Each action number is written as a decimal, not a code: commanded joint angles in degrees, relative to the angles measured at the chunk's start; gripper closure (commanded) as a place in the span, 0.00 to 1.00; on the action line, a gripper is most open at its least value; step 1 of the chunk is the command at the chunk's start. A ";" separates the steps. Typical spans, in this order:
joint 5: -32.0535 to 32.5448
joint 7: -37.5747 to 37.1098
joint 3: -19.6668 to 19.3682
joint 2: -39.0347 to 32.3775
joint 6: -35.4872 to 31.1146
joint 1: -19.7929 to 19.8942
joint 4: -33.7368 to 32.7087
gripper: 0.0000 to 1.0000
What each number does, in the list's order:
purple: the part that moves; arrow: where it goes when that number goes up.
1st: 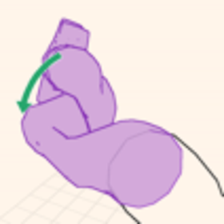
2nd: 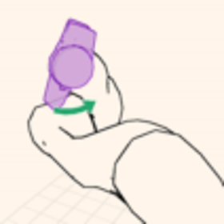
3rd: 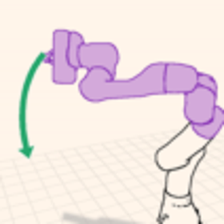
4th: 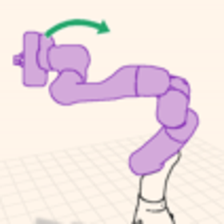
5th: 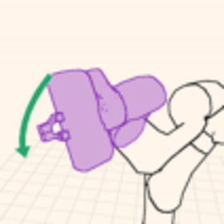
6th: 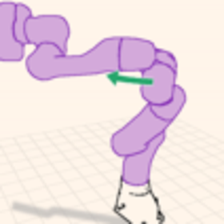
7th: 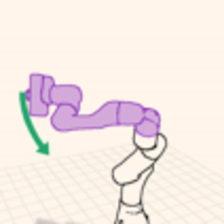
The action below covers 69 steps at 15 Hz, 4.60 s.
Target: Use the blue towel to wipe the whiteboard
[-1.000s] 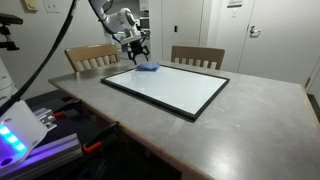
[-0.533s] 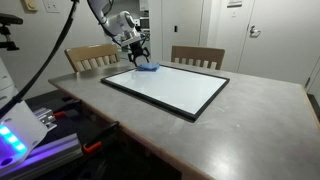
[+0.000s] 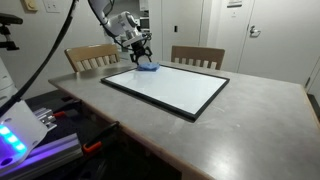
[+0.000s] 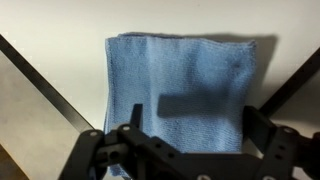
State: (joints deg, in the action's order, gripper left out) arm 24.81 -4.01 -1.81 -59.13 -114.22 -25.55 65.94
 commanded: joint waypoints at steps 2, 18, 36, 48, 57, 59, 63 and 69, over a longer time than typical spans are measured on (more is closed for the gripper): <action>1.23 0.38 -0.32 -1.37 1.59 -0.70 -1.77 0.00; 0.26 1.59 -0.10 -0.55 0.82 -0.28 -0.97 1.00; -13.31 9.85 6.37 8.39 0.35 5.84 -3.83 0.99; -29.01 -0.34 11.34 10.12 -24.10 9.68 4.15 0.99; -40.68 10.40 19.42 13.00 -29.07 21.36 17.83 0.99; -41.00 13.47 19.62 13.01 -27.30 23.51 18.77 0.99; -39.49 18.96 19.01 12.63 -21.92 26.04 18.72 0.99; -38.15 23.04 17.37 12.45 -12.38 26.24 17.48 0.99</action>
State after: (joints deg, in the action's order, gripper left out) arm -14.25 17.30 16.45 -48.32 -130.18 0.70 82.49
